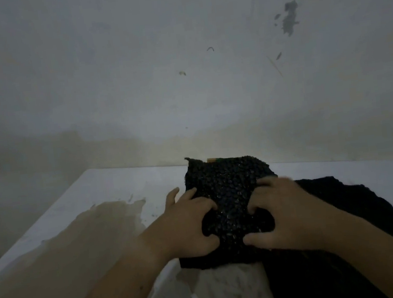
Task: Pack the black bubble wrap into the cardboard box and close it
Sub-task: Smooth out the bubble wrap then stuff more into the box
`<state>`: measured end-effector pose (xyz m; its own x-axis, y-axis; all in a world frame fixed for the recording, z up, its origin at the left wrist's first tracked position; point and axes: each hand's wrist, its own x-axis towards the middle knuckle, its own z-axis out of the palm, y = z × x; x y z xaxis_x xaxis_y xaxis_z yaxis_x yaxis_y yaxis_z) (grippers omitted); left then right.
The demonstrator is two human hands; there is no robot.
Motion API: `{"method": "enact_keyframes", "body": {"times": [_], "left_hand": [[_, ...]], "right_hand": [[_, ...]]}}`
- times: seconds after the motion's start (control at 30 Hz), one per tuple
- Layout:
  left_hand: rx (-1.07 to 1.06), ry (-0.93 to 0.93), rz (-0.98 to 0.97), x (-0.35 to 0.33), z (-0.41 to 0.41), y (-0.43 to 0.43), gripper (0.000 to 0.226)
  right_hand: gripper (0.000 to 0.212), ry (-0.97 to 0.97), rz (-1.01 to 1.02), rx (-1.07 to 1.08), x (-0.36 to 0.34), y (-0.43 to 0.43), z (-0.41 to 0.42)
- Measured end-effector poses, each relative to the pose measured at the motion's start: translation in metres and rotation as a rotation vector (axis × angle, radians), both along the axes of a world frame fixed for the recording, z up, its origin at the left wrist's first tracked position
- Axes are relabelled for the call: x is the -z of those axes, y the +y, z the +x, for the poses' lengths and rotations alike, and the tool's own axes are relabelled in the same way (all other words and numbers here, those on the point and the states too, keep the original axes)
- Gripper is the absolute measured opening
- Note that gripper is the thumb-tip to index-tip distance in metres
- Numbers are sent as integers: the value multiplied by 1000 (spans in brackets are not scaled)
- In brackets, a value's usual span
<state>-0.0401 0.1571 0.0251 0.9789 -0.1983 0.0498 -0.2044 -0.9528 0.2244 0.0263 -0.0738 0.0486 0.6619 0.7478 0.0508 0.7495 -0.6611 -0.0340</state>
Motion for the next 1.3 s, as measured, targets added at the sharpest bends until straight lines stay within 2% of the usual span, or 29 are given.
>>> {"method": "enact_keyframes", "body": {"times": [0.07, 0.1, 0.2, 0.33, 0.43, 0.53, 0.63, 0.7, 0.83, 0.93, 1.07, 1.17, 1.23, 1.3], "left_hand": [[-2, -20, 43, -2, 6, -5, 55], [0, -25, 73, -4, 10, -7, 55], [-4, -7, 129, -8, 23, -11, 58], [-28, 51, 113, -6, 35, -12, 60], [-1, 78, 110, -7, 35, -11, 59], [23, -3, 68, -10, 33, -4, 69], [2, -129, 56, -6, 37, 0, 80], [-10, -133, 69, 2, 38, 1, 82], [5, -218, 76, 9, 39, 3, 69], [-25, -88, 94, 9, 42, -1, 62], [-46, 78, 166, 5, 55, -11, 37], [-53, 144, 158, 3, 61, -16, 30], [-42, 146, 147, 5, 60, -14, 31], [-32, 134, 86, 8, 56, -9, 34]], "right_hand": [[76, -162, -13, -5, -1, -1, 2], [81, -182, -49, -2, 0, 0, 3], [91, -119, -158, 22, 10, 8, 4], [91, -49, -246, 31, 23, 22, 5], [91, 4, -223, 17, 18, 19, 9], [81, 27, 16, 7, 9, 11, 24], [47, -95, 87, 11, 11, 8, 40], [46, -90, 36, 35, 18, 11, 46], [58, 6, -67, 65, 24, 19, 47], [65, 66, -176, 73, 22, 24, 49], [68, 19, -343, 65, 21, 34, 51], [67, 3, -256, 57, 21, 37, 50], [73, 46, -120, 64, 25, 33, 49], [79, 52, -91, 67, 28, 31, 48]]}}
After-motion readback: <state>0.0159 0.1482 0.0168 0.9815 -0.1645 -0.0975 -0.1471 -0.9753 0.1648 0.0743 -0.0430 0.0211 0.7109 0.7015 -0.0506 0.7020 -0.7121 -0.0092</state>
